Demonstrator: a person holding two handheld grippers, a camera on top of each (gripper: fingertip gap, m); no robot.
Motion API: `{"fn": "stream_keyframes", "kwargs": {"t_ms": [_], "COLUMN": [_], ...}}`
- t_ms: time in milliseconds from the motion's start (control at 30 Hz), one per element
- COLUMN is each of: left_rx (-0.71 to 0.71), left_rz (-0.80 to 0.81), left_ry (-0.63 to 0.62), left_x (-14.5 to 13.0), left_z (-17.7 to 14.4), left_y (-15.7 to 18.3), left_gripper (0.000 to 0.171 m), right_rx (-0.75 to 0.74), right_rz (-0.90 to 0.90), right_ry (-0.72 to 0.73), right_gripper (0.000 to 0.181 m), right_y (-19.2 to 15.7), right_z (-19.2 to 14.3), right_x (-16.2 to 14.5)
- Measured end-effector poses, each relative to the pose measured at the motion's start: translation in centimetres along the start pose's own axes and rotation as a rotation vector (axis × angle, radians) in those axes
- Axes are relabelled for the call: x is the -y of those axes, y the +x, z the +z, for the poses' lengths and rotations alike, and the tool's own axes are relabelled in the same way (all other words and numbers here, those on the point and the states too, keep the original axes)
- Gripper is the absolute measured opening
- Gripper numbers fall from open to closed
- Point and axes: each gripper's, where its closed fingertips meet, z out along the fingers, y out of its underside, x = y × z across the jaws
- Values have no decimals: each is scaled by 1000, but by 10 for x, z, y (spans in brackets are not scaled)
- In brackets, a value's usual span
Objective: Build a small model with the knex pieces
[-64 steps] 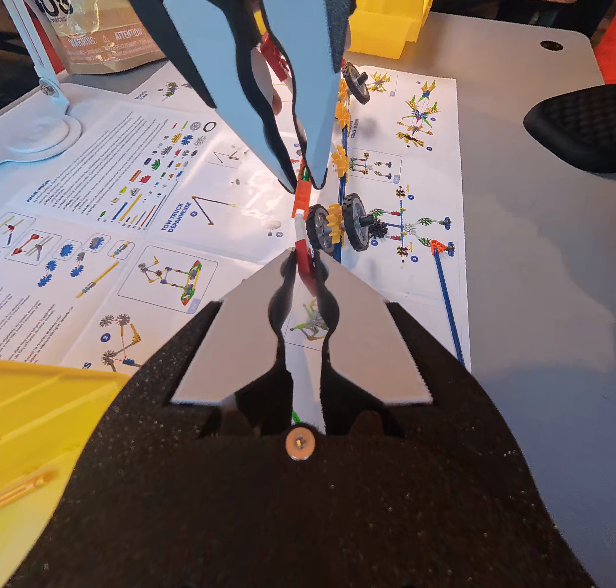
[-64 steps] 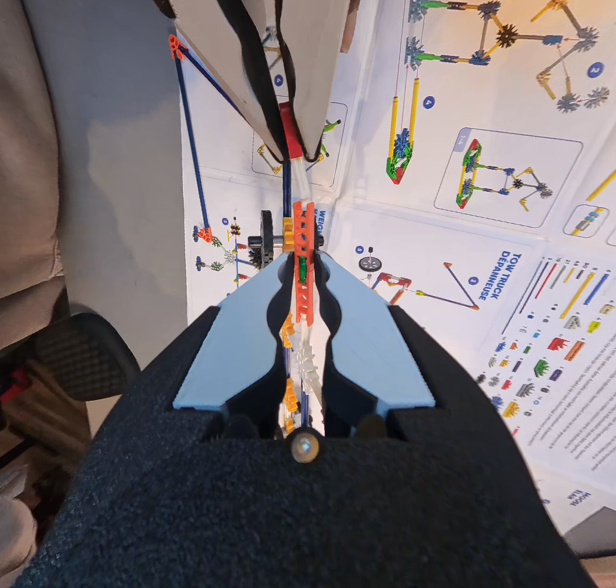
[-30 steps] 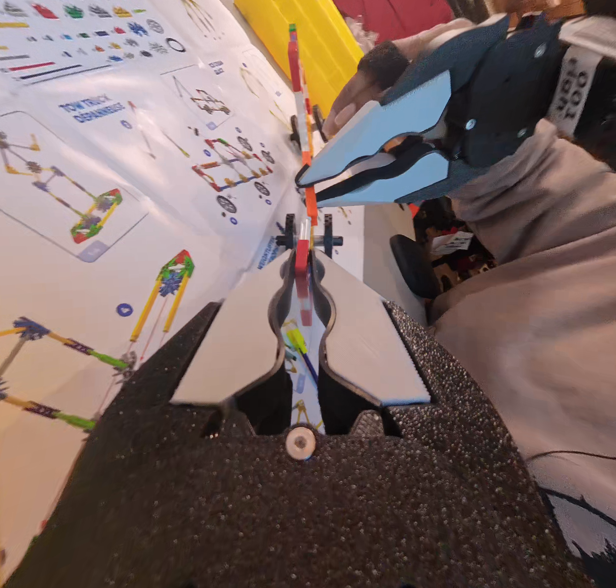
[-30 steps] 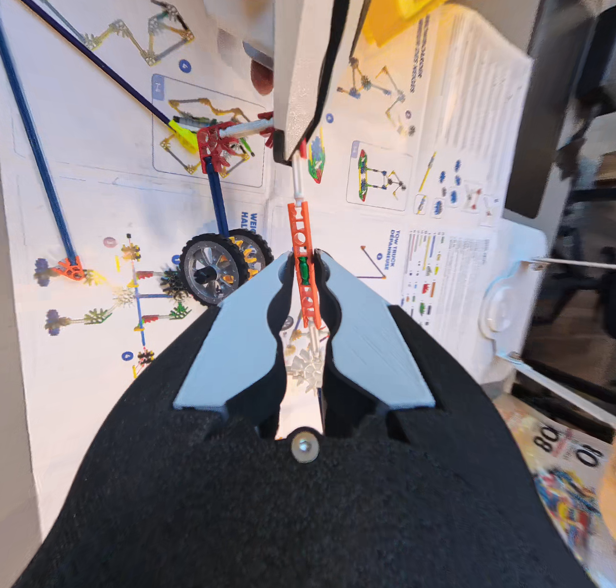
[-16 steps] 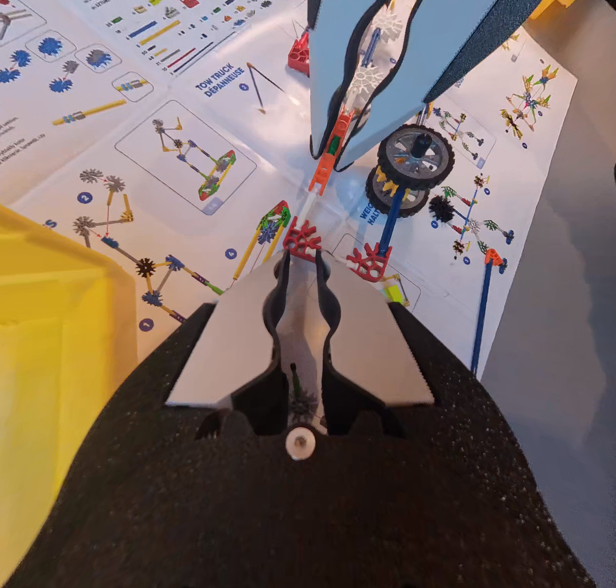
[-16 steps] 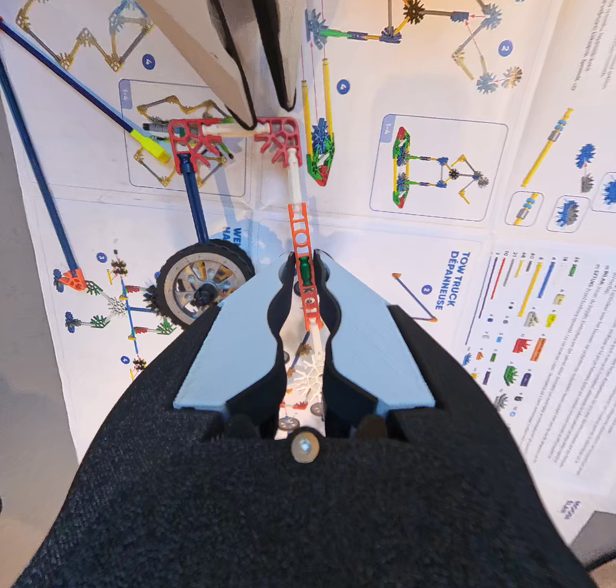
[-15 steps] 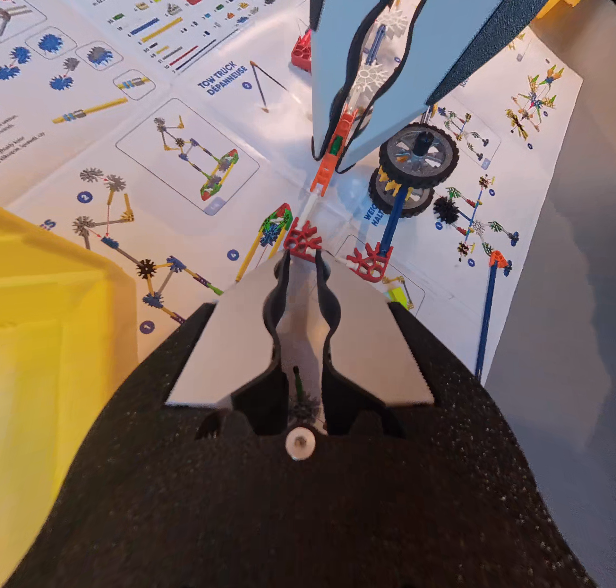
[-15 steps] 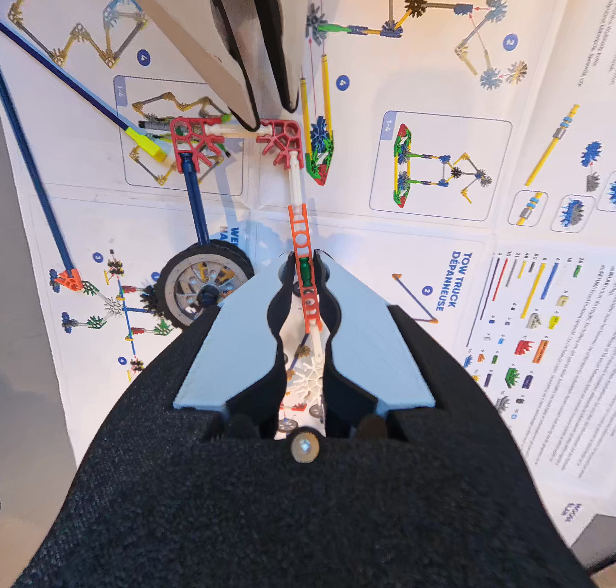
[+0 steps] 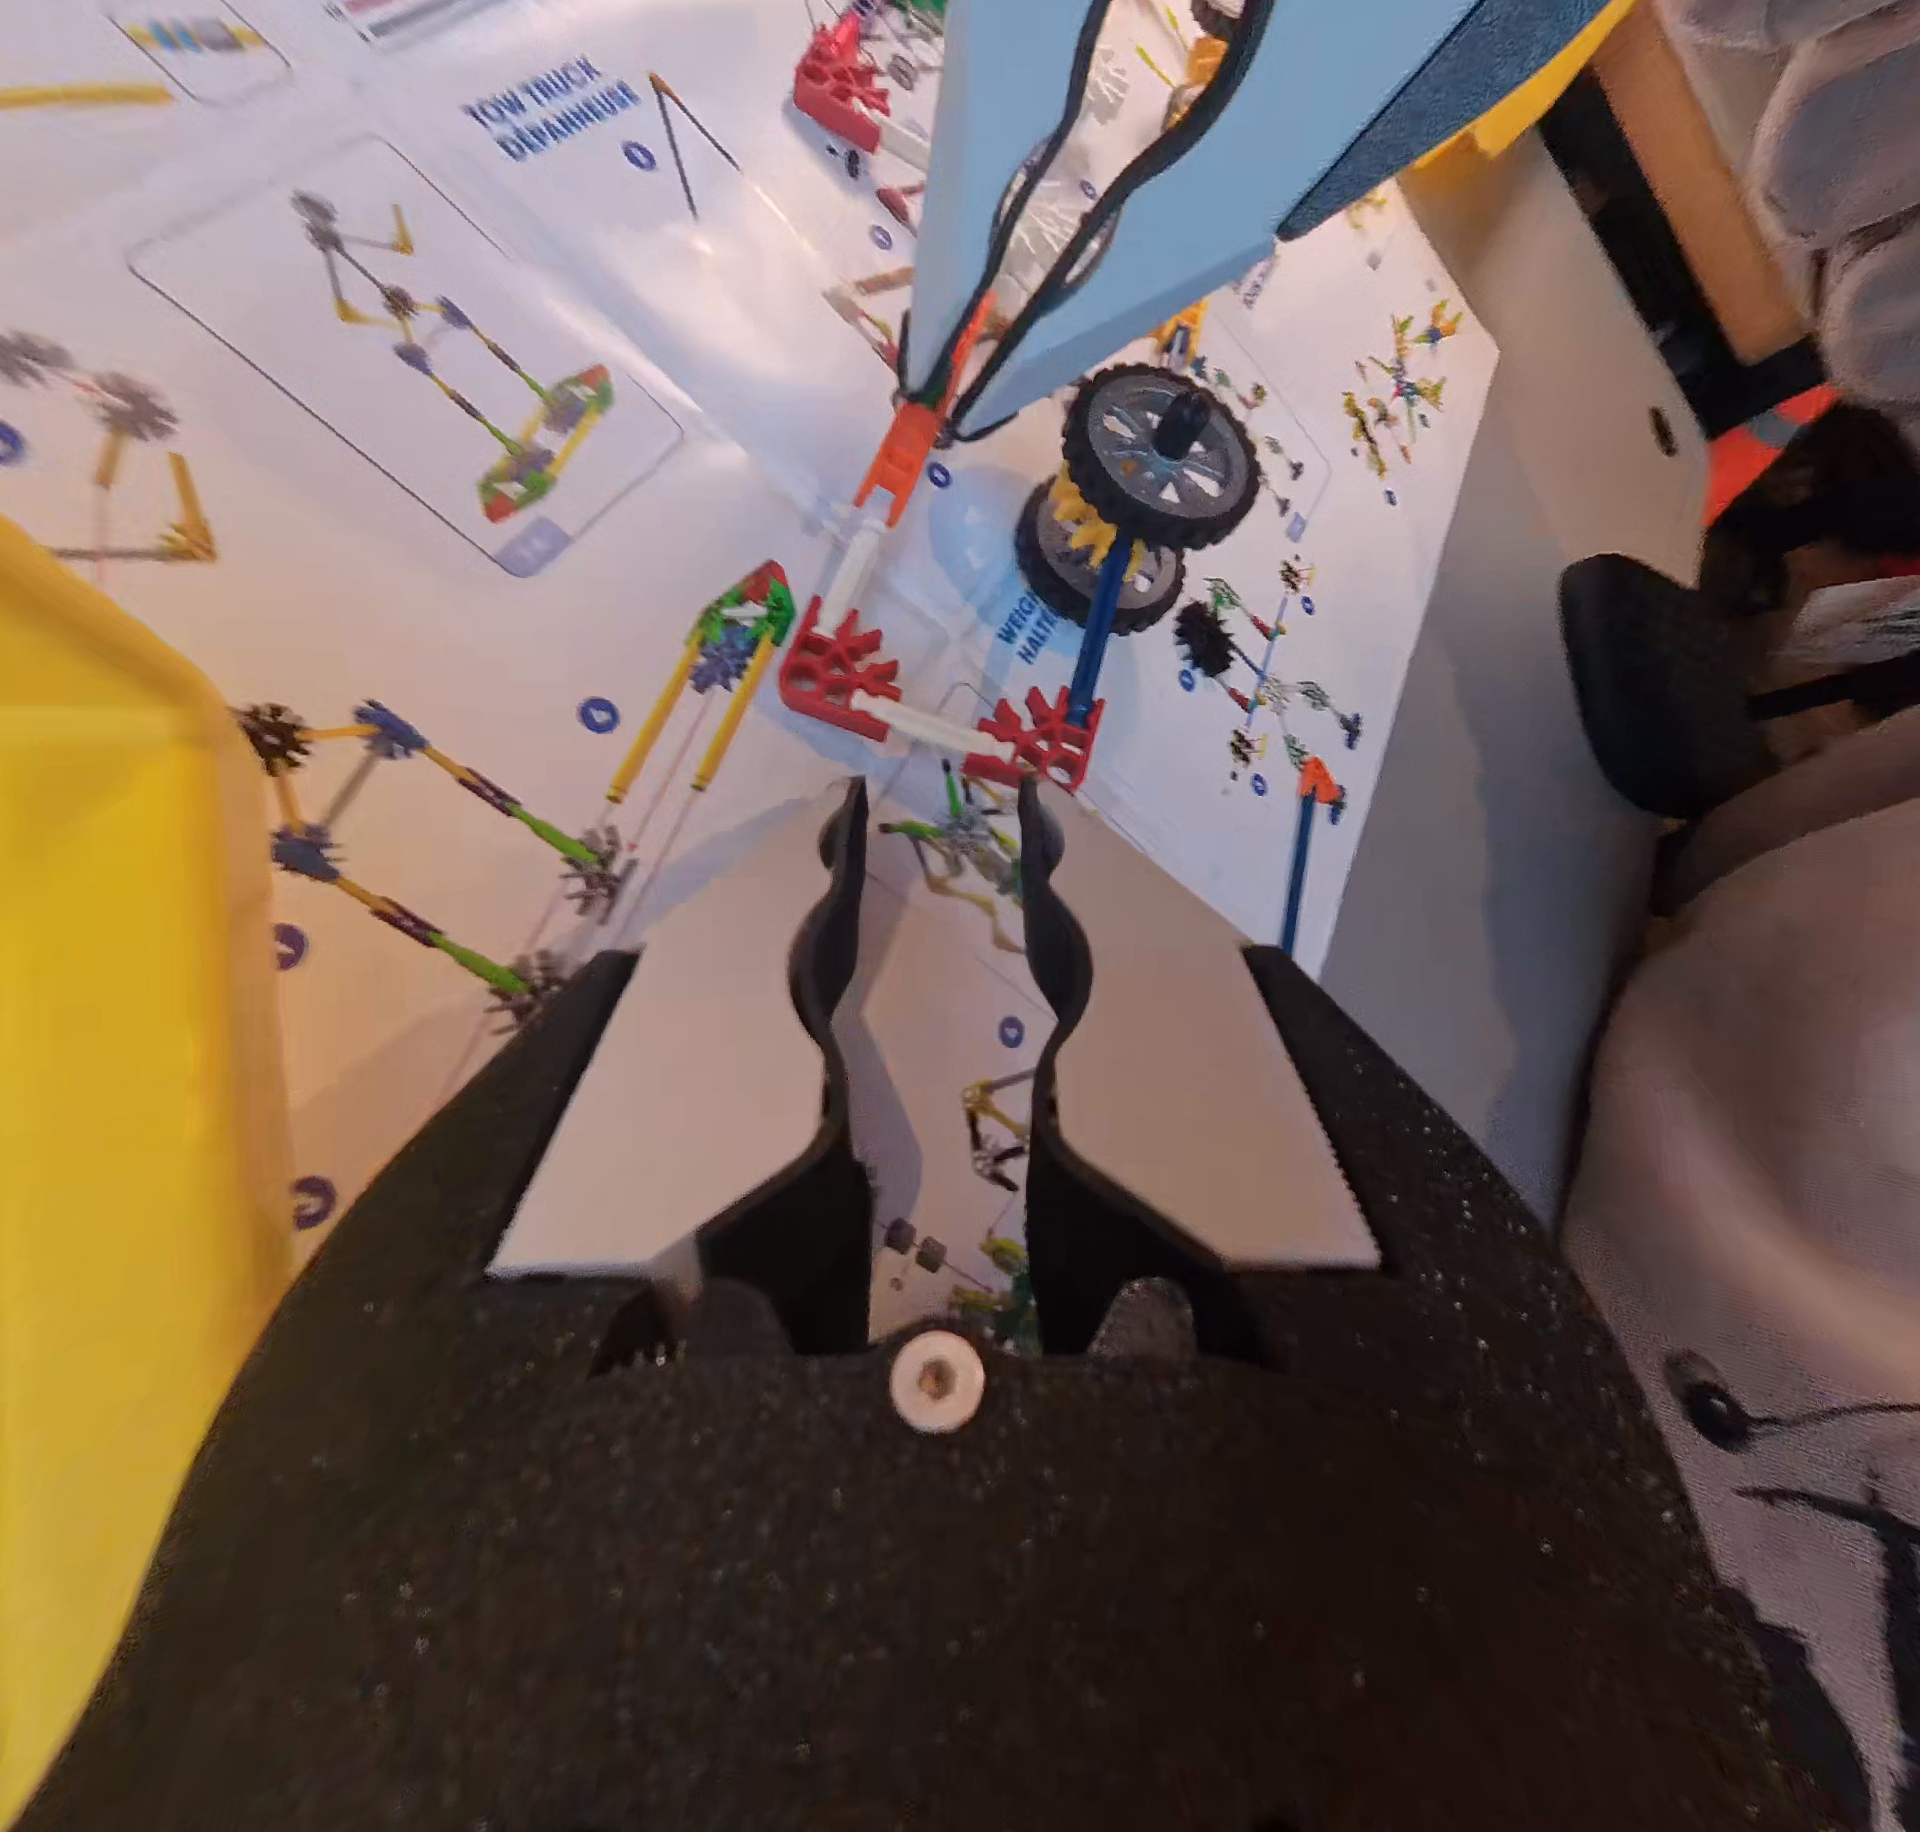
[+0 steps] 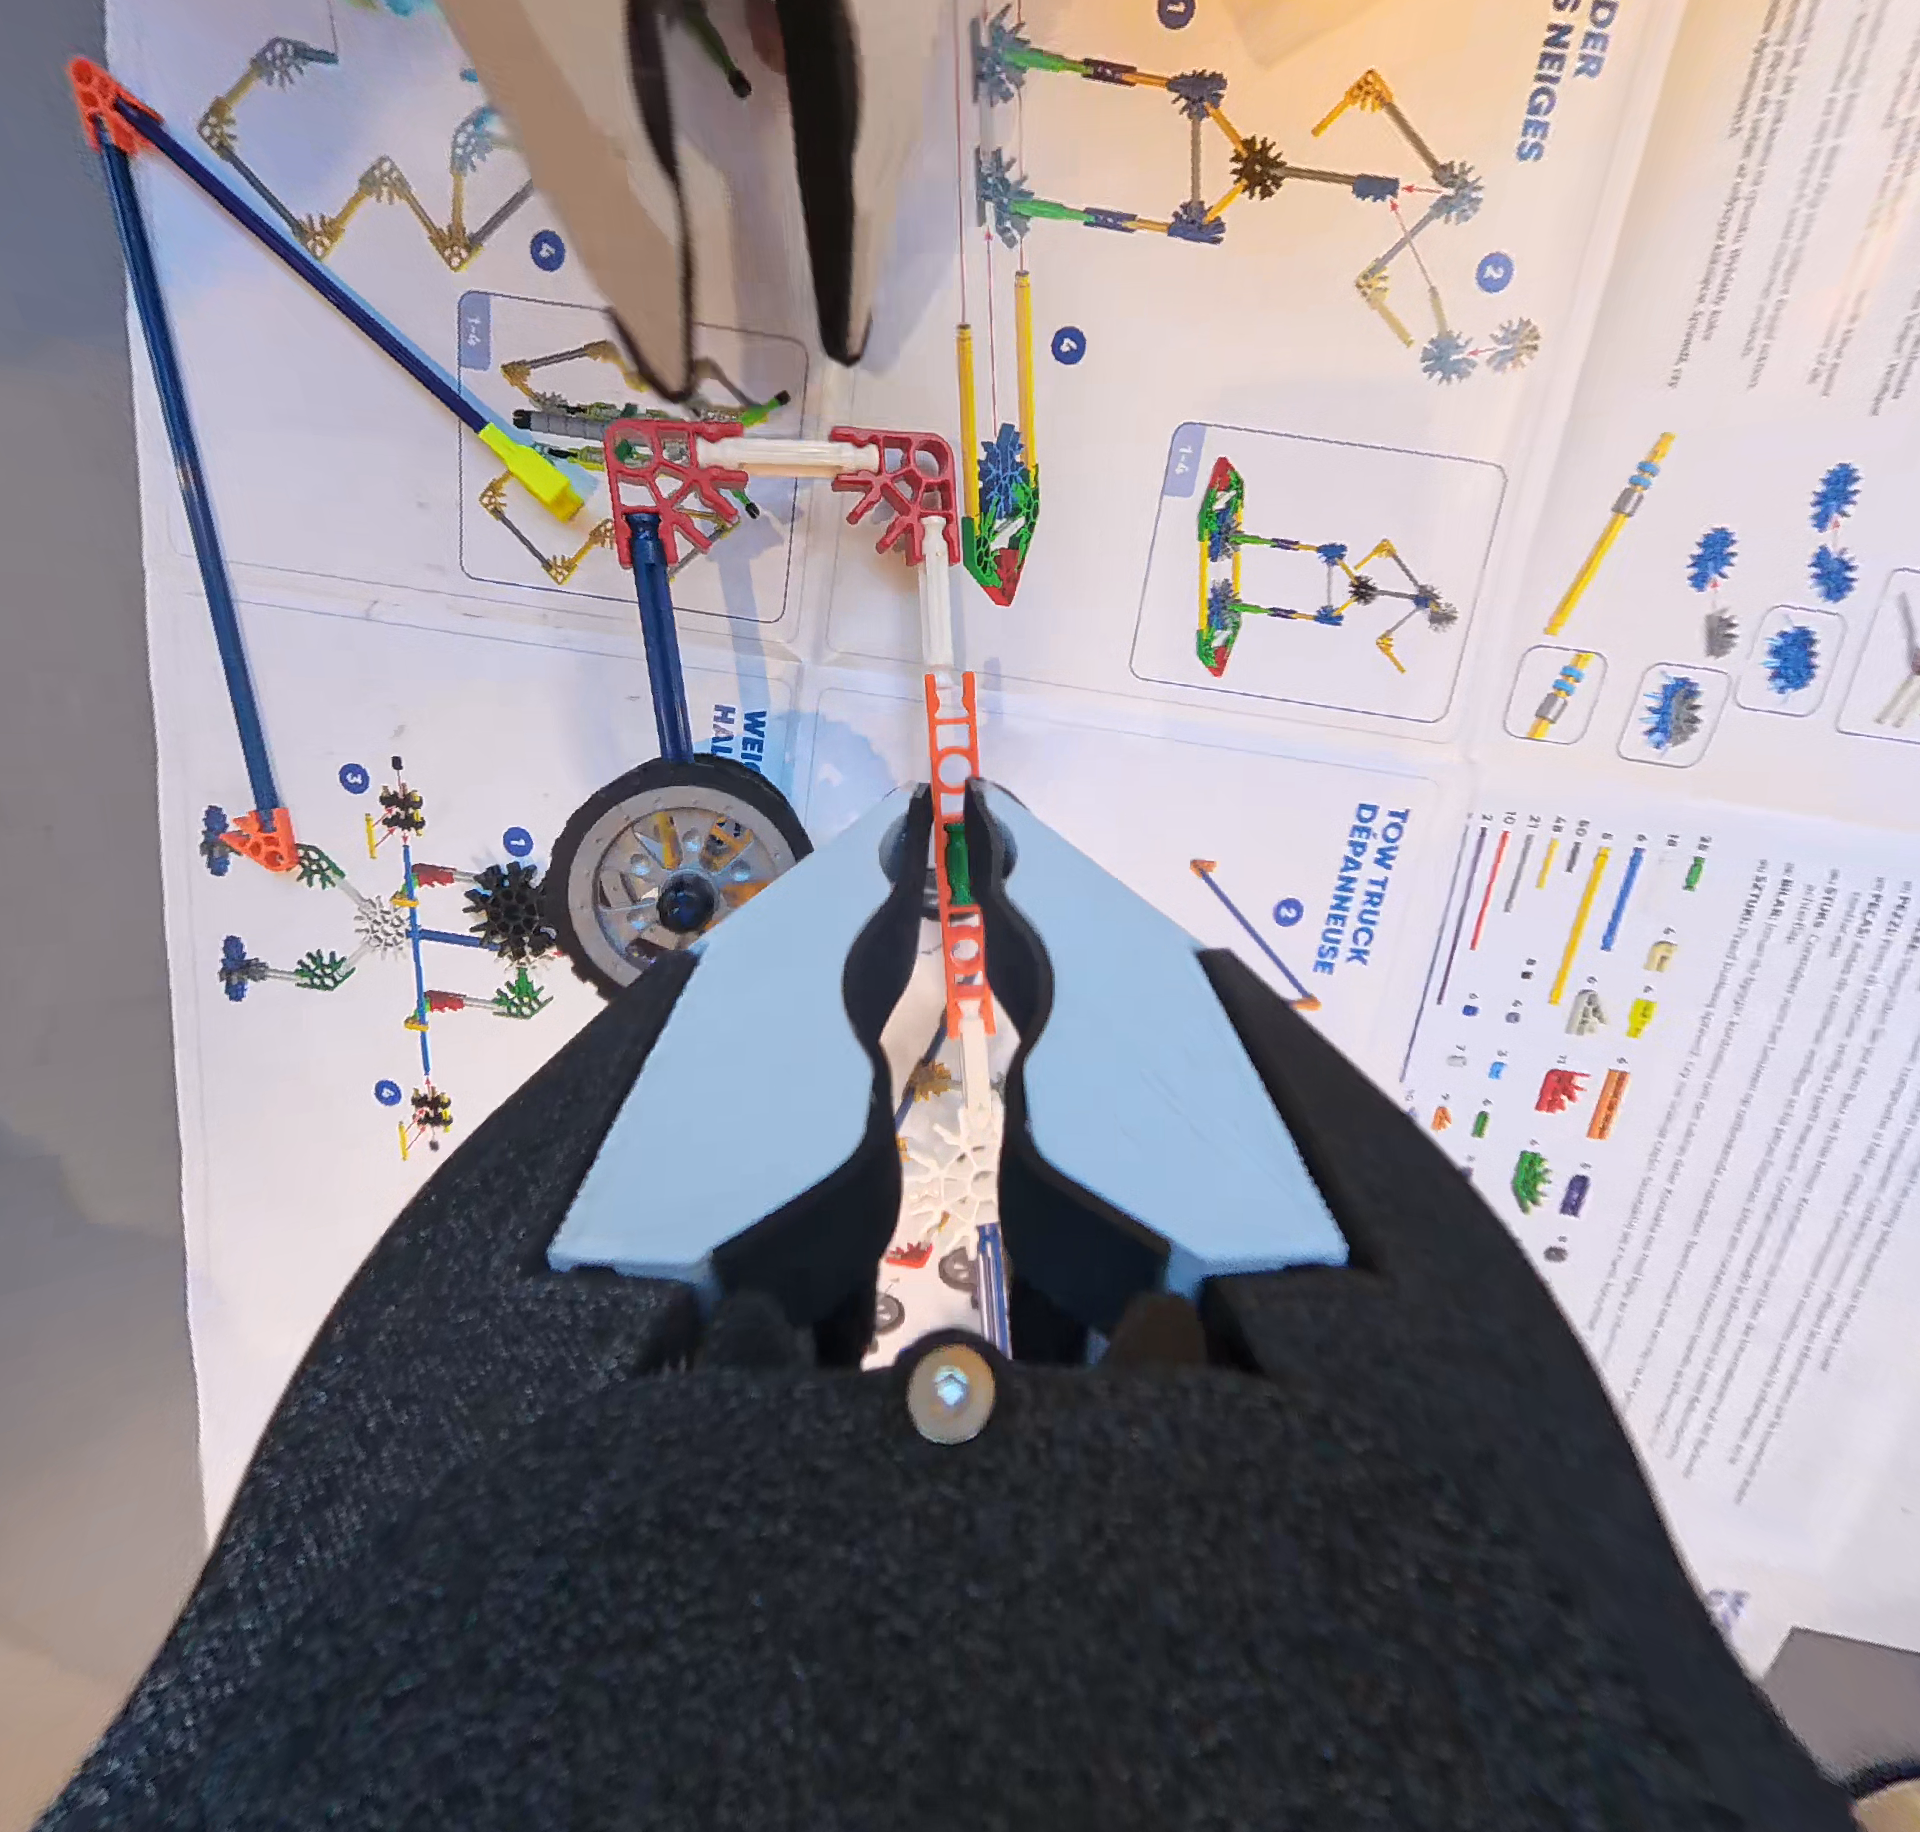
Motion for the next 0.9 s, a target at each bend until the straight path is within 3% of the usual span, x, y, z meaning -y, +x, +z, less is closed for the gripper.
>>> {"fn": "stream_keyframes", "kwargs": {"t_ms": [167, 300, 533, 900], "left_rx": [-213, -229, -62, 107], "left_rz": [-239, -298, -159, 50], "left_ry": [100, 153, 123, 71], "left_x": [10, 20, 17, 9], "left_z": [6, 11, 18, 24], "left_y": [15, 12, 1, 0], "left_gripper": [35, 30, 5, 5], "right_rx": [19, 28, 40, 58], "right_rz": [-1, 3, 39, 80], "right_ry": [-14, -21, 24, -33], "right_gripper": [2, 0, 0, 0], "right_y": [-2, -3, -2, -2], "right_z": [11, 13, 13, 16], "right_x": [-2, -6, -9, -9]}}
